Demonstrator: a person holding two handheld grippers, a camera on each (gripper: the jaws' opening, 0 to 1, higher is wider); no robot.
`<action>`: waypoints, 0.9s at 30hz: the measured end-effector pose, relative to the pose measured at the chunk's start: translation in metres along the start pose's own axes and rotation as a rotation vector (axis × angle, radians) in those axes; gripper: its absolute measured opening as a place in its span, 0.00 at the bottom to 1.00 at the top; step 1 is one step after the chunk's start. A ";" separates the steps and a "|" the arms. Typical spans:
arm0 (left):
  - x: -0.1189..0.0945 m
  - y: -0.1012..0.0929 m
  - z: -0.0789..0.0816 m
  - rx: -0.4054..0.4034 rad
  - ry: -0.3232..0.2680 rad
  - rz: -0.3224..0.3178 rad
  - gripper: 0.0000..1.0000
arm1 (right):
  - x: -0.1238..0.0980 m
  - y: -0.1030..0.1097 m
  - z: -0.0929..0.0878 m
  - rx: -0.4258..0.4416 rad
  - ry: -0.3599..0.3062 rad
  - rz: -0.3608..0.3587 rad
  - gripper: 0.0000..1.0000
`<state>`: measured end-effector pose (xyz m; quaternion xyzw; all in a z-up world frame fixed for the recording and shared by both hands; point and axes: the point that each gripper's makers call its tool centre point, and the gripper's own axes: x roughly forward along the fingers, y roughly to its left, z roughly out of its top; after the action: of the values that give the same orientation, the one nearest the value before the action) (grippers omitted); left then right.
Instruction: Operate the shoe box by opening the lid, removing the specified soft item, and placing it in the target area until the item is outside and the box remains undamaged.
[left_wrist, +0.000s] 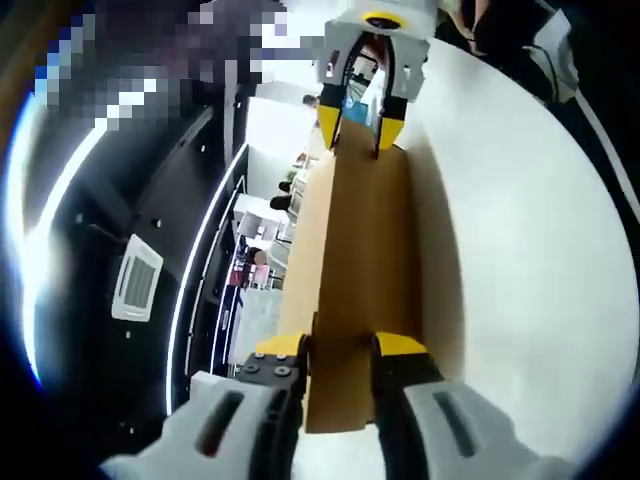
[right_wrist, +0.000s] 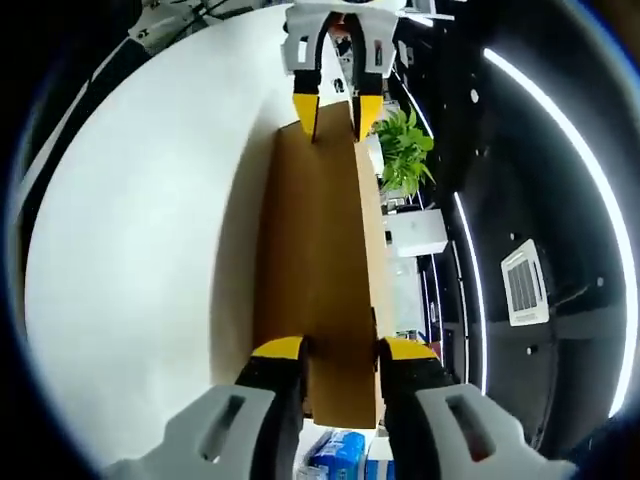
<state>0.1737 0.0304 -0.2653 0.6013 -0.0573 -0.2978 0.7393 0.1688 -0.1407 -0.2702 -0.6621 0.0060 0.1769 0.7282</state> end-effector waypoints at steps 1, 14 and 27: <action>-0.002 0.000 0.001 -0.003 -0.002 0.001 0.20 | 0.000 0.000 -0.001 0.001 0.000 -0.001 0.28; -0.003 -0.005 0.002 0.053 0.007 0.002 0.32 | 0.004 0.002 -0.011 -0.016 -0.005 -0.016 0.28; 0.000 0.001 0.002 0.062 0.007 0.029 0.26 | -0.003 0.000 0.000 -0.003 -0.006 -0.018 0.28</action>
<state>0.1733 0.0293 -0.2639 0.6241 -0.0725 -0.2831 0.7246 0.1664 -0.1419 -0.2695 -0.6627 -0.0024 0.1724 0.7287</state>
